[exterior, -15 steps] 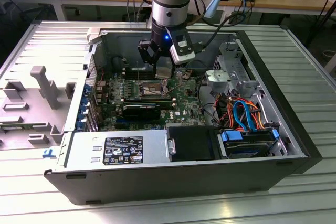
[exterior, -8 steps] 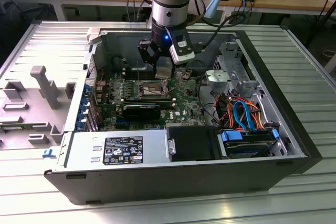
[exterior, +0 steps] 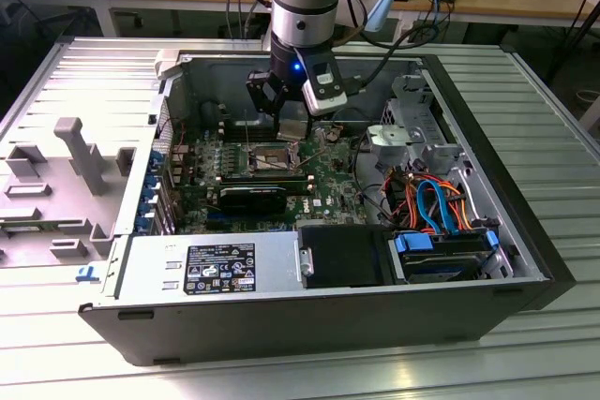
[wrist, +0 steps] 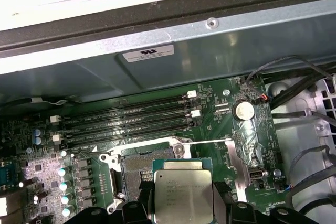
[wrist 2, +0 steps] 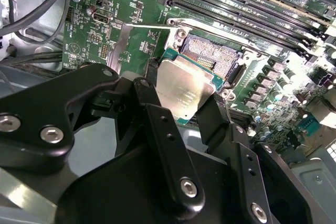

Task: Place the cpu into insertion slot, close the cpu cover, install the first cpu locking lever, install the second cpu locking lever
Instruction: 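Place the cpu into insertion slot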

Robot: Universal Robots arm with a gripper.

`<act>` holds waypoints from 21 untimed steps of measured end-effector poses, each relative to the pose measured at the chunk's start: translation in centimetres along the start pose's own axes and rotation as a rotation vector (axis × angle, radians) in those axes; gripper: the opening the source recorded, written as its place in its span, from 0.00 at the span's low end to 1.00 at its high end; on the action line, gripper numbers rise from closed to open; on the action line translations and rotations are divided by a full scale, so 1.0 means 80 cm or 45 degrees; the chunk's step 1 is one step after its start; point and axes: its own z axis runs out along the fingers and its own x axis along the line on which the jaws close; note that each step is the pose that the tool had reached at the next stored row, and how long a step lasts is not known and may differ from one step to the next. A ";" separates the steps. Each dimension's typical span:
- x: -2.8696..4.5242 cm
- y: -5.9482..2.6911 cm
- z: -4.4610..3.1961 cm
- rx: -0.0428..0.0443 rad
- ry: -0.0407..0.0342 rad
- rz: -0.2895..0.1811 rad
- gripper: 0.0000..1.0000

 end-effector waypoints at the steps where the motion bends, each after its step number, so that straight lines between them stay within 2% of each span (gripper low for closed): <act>1: 0.0000 0.000 0.0000 0.000 -0.0002 0.002 0.54; 21: 0.0000 0.000 0.0003 -0.001 -0.0033 0.039 0.54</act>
